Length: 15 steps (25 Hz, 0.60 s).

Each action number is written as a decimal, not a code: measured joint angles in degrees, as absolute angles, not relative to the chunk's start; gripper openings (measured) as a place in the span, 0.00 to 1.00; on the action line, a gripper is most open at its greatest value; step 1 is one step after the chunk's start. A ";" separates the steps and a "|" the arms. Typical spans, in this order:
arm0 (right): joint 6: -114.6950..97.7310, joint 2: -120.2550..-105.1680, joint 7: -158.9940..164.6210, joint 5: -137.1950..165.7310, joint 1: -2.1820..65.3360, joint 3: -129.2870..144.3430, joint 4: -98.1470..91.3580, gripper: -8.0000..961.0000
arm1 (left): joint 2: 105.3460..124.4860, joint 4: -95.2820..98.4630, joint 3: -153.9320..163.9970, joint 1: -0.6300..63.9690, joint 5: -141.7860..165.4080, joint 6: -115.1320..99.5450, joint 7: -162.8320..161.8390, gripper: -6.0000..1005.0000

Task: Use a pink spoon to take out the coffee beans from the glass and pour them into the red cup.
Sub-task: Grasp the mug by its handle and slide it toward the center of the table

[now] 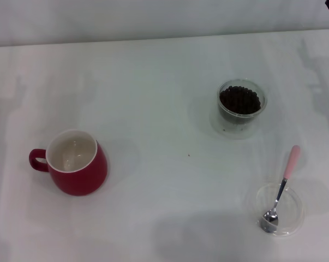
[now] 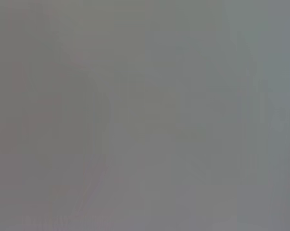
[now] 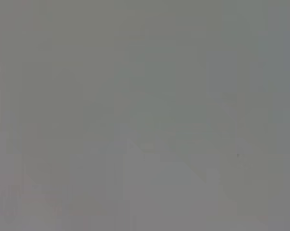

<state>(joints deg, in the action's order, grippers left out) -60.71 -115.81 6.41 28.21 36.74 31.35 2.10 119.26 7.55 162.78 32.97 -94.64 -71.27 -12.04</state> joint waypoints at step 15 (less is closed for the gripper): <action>-59.90 -115.93 6.42 28.21 36.76 31.03 2.10 0.91 | 119.15 7.10 162.77 32.11 -92.70 -71.23 -12.04 0.87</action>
<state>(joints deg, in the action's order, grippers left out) -59.90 -115.93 6.42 28.21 36.76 31.03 2.10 119.15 7.10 162.77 32.11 -92.70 -71.23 -12.04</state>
